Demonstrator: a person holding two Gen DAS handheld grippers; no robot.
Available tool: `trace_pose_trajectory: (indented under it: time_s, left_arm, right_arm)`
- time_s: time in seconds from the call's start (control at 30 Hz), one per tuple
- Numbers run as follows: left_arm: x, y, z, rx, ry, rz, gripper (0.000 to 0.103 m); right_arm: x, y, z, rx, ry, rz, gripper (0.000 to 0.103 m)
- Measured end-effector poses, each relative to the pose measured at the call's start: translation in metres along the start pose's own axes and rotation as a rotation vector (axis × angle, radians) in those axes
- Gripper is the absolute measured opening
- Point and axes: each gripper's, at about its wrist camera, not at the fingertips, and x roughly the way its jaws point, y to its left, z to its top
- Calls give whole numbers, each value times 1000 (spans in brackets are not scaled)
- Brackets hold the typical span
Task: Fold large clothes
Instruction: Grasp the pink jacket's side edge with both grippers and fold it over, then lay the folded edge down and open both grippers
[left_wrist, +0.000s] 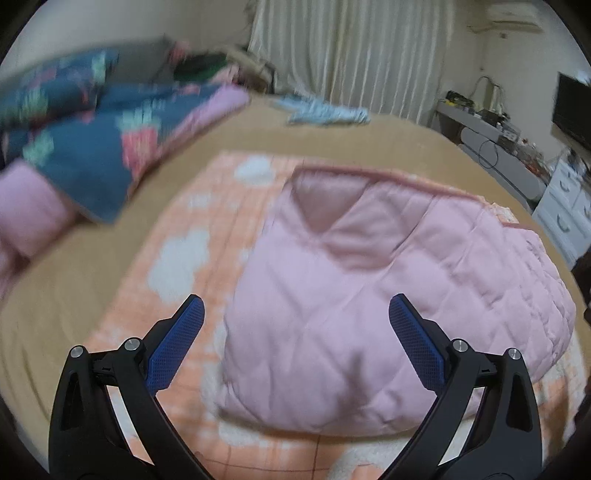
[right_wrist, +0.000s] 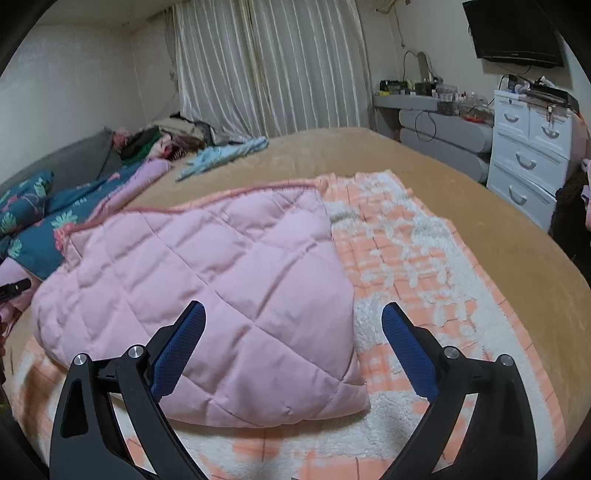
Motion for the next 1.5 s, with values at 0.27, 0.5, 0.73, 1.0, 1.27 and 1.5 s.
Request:
trace_pose_trajectory:
  time_s: [0.27, 0.5, 0.73, 1.0, 1.27, 1.5]
  left_arm:
    - [52, 29, -27, -139, 98, -120, 92]
    - [47, -13, -3, 22, 1, -50, 16]
    - [70, -24, 37, 16, -27, 30, 15]
    - [114, -34, 48, 30, 19, 114, 15]
    - [142, -33, 49, 26, 51, 143, 16]
    - [151, -39, 48, 56, 45, 166, 17]
  right_arm:
    - [56, -7, -12, -29, 139, -16, 95]
    - [63, 7, 10, -27, 61, 25, 26]
    - [71, 24, 48, -91, -43, -59, 22]
    - [120, 10, 55, -103, 30, -90, 22]
    - [157, 7, 47, -102, 101, -92, 22]
    - [170, -5, 41, -31, 136, -58, 25]
